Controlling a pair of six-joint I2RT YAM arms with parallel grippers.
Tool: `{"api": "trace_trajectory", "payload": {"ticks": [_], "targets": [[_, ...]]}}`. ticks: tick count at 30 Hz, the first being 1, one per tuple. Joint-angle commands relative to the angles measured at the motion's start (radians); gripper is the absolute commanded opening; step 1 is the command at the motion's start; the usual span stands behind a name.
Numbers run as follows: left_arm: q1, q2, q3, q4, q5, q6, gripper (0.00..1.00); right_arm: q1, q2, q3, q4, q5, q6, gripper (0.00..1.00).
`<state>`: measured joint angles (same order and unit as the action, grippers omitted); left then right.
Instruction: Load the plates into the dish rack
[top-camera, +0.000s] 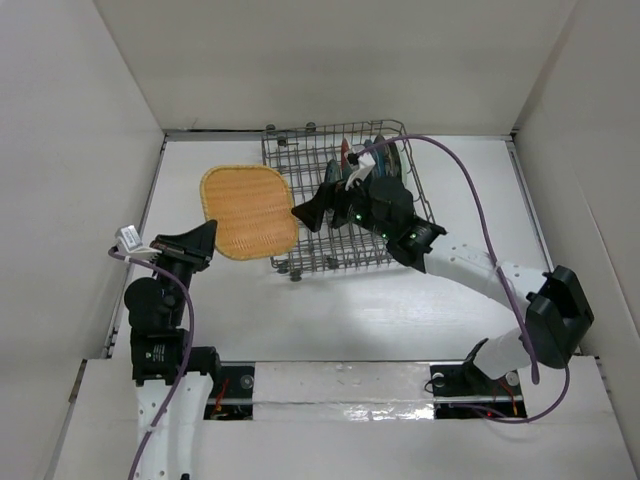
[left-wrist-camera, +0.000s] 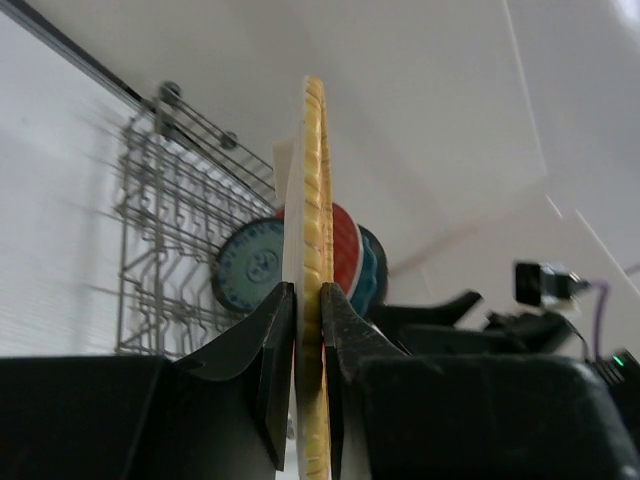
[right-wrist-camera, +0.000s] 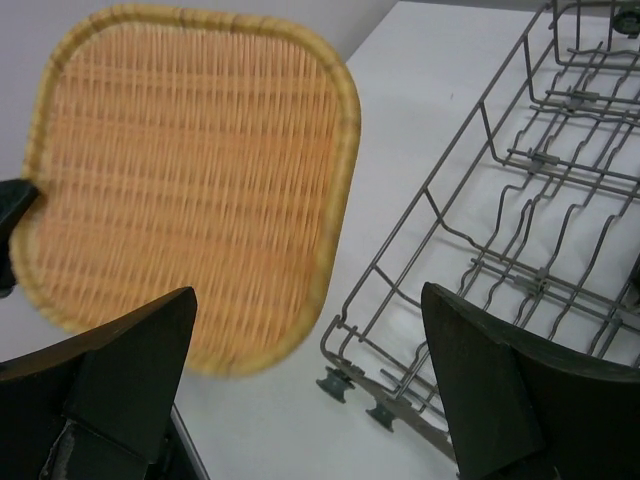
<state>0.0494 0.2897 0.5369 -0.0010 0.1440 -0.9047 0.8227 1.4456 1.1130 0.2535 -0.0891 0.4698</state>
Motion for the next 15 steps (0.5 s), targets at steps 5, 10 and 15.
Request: {"api": "trace_trajectory", "payload": {"ticks": [5, 10, 15], "targets": [[-0.025, 0.026, 0.097, 0.194, 0.267, -0.054, 0.0, -0.083, 0.055, 0.056, 0.11, -0.256, 0.078, 1.0], [-0.025, 0.058, 0.055, 0.303, 0.396, -0.077, 0.0, -0.096, 0.105, 0.039, 0.246, -0.447, 0.161, 0.99], [-0.025, 0.077, 0.0, 0.421, 0.466, -0.114, 0.0, -0.096, 0.136, -0.053, 0.504, -0.602, 0.28, 0.62]]}}
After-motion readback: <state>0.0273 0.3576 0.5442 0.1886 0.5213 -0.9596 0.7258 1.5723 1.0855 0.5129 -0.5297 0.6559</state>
